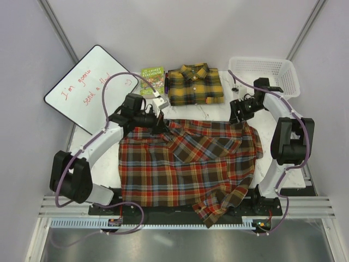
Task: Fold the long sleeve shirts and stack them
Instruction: Fold the shirt
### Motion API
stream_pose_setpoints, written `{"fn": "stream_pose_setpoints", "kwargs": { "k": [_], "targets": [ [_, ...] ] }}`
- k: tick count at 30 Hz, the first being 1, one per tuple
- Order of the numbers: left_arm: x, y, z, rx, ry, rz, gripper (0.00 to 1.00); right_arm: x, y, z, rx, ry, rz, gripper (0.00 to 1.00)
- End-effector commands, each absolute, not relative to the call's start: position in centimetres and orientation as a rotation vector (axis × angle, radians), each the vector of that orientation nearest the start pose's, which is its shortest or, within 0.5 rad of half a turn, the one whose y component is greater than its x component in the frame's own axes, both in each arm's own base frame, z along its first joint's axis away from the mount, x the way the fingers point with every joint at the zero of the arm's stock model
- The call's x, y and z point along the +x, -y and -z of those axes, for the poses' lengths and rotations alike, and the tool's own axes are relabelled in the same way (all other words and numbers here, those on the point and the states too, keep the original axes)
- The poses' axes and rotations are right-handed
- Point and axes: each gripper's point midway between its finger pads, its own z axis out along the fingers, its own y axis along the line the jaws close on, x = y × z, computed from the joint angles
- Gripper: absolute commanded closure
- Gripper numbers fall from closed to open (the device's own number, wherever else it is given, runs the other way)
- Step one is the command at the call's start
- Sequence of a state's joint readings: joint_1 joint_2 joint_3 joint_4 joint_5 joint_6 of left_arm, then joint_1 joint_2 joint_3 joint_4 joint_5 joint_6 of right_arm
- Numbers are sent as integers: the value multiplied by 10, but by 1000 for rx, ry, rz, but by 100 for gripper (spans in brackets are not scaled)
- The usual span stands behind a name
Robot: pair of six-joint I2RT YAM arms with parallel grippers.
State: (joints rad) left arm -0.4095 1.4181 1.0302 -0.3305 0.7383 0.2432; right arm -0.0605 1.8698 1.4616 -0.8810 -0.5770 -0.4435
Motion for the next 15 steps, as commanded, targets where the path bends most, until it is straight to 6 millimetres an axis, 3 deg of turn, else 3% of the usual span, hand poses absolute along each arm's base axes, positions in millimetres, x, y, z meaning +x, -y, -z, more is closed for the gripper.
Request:
{"fn": "stream_pose_setpoints", "kwargs": {
  "k": [1,5,11,15],
  "targets": [
    [314,227,-172,845,-2015,1003,93,372,-77,-113,-767,-2509,-688,32],
    [329,195,-147,702,-2114,963,92,373,-78,-112,-793,-2507,-667,32],
    [335,170,-115,529,-2235,987,85,368,-87,-102,-845,-2535,-648,33],
    [335,152,-97,387,-2313,993,66,366,-85,-97,-859,-2548,-629,35]
  ]
}}
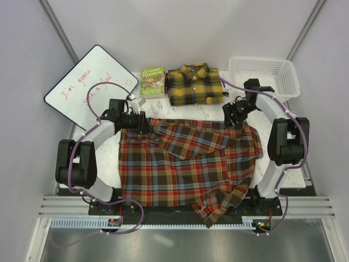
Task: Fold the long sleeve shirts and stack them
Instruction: Fold the shirt
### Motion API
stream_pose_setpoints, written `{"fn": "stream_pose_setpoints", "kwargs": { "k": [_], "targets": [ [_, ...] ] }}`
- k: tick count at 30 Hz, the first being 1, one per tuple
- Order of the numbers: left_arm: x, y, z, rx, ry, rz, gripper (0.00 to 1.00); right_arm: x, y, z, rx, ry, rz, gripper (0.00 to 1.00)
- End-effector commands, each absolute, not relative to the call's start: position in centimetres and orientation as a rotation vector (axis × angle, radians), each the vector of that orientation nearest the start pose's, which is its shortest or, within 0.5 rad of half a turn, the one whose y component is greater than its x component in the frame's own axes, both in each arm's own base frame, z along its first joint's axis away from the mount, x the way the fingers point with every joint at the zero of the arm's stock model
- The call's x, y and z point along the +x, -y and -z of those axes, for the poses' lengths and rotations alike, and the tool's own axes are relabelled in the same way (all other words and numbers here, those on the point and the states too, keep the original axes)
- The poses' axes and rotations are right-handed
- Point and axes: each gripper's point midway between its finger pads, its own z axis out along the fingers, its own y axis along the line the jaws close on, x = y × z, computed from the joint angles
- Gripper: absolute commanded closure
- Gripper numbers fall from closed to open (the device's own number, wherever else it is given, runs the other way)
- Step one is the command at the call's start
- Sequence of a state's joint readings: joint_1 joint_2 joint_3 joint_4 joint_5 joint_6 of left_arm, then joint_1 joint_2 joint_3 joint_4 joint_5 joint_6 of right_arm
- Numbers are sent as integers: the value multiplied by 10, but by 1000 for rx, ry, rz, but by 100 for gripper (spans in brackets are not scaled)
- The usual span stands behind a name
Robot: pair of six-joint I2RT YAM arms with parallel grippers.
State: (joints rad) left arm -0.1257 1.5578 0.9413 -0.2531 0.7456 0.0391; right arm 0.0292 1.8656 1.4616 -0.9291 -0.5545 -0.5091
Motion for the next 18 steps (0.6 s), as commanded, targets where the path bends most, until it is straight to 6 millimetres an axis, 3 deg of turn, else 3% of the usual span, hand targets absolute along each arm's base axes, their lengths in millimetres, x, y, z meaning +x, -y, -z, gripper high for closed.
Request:
{"fn": "stream_pose_setpoints", "kwargs": {
  "k": [1,4,5,13,18],
  "targets": [
    [337,144,-93,352,-2328,965,64,365,-84,-96,-864,-2555,-617,35],
    [345,100,-89,192,-2336,880,53,361,-81,-95,-890,-2565,-595,35],
    [342,97,-89,191,-2337,890,52,360,-82,-96,-913,-2558,-590,34],
    [333,96,-98,336,-2289,868,41,342,-88,-89,-990,-2597,-601,34],
    [332,96,-77,344,-2372,840,32,332,-102,-88,-1034,-2597,-649,30]
  ]
}}
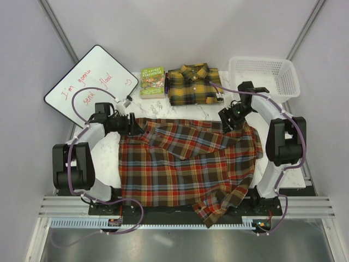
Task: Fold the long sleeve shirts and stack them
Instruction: Fold the shirt
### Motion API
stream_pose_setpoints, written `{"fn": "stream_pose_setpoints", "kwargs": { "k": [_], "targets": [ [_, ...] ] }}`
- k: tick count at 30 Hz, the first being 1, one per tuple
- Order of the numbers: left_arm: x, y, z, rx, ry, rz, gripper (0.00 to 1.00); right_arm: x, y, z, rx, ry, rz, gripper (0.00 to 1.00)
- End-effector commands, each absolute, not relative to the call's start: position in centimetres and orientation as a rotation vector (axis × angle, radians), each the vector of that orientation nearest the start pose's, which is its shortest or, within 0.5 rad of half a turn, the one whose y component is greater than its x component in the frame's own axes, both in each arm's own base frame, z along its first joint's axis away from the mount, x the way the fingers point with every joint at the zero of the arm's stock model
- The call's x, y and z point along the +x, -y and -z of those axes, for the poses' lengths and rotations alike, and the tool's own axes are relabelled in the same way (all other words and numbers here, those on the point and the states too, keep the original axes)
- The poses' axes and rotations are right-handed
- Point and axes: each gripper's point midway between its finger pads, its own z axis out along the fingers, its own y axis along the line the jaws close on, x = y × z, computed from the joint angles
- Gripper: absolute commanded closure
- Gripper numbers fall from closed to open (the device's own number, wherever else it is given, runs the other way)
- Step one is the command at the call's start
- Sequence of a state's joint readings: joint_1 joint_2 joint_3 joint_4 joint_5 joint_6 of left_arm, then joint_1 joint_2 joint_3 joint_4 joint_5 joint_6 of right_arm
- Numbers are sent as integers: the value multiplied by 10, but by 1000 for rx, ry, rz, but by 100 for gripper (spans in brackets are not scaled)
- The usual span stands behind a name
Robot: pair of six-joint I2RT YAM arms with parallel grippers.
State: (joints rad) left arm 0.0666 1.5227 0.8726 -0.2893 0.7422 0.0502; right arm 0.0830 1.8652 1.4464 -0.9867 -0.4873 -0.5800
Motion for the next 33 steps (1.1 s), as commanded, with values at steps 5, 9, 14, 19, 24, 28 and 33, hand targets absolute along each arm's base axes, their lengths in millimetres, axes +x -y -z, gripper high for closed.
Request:
{"fn": "stream_pose_setpoints", "kwargs": {
  "k": [5,9,14,19,24,28,33],
  "targets": [
    [341,98,-70,373,-2390,824,31,328,-114,-82,-1064,-2605,-669,30],
    [341,101,-61,379,-2416,854,32,323,-116,-73,-1087,-2632,-677,30],
    [339,105,-54,383,-2437,870,41,315,-119,-62,-1124,-2655,-696,30],
    [338,109,-51,354,-2454,901,59,310,-120,-54,-1148,-2672,-706,41],
    [336,107,-51,345,-2472,881,83,309,-119,-56,-1174,-2664,-705,66],
    [333,110,-76,310,-2461,914,98,311,-117,-59,-1190,-2659,-685,88],
    [318,112,-104,270,-2463,927,98,317,-113,-62,-1204,-2648,-632,100]
  ]
}}
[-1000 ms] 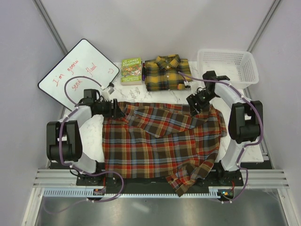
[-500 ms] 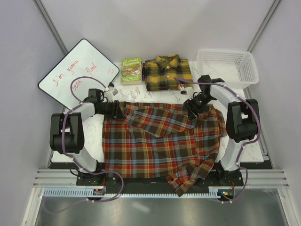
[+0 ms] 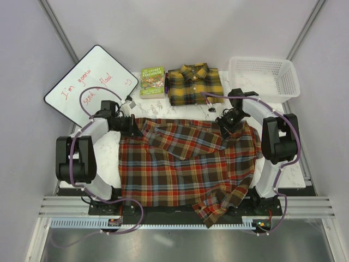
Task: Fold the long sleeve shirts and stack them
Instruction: Fold the shirt
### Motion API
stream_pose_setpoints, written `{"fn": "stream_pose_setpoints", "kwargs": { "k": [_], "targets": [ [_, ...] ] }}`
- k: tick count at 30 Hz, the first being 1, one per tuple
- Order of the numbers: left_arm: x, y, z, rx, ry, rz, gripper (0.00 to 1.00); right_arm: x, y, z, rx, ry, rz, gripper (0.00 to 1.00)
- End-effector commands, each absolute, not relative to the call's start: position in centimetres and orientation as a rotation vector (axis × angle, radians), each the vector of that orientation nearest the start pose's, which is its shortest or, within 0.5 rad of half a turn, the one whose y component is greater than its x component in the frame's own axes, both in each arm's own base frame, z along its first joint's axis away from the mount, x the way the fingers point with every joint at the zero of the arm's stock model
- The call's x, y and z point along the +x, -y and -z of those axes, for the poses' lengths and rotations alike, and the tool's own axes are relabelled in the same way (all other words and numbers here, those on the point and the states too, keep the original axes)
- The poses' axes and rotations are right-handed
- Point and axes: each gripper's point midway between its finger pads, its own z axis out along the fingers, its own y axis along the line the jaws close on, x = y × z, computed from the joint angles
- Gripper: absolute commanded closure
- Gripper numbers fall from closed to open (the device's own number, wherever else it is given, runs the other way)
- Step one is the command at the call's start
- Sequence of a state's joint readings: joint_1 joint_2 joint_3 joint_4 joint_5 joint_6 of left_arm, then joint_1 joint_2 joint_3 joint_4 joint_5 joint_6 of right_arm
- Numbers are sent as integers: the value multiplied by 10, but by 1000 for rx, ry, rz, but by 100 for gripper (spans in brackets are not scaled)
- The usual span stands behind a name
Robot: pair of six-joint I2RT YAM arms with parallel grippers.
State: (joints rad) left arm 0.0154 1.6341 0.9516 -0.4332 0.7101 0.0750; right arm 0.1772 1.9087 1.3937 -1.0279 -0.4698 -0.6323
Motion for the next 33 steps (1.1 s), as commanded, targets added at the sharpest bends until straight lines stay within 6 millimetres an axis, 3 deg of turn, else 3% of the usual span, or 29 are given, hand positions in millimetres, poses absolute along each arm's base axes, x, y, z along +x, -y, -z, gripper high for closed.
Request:
{"fn": "stream_pose_setpoints", "kwargs": {
  "k": [1,4,8,12,14,16,19,23,28,33],
  "targets": [
    [313,112,-105,270,-2476,931,98,318,-112,-63,-1207,-2648,-620,100],
    [310,109,-107,287,-2476,902,98,320,-111,-63,-1216,-2643,-606,100],
    [308,99,-89,274,-2536,829,98,321,-108,-60,-1217,-2666,-596,99],
    [304,88,-61,294,-2602,749,98,323,-117,-68,-1161,-2669,-640,82],
    [302,81,-49,311,-2639,704,79,325,-113,-71,-1155,-2675,-599,68],
    [302,81,-56,334,-2617,697,59,327,-107,-75,-1149,-2674,-551,58],
    [309,83,-81,400,-2474,677,50,337,-94,-86,-1049,-2665,-550,51],
    [322,82,-86,496,-2432,630,50,346,-80,-83,-1012,-2679,-464,51],
    [320,75,-47,441,-2558,614,52,359,-69,-56,-986,-2743,-345,52],
    [339,69,-18,399,-2640,585,54,385,-66,-35,-941,-2750,-288,53]
  ]
}}
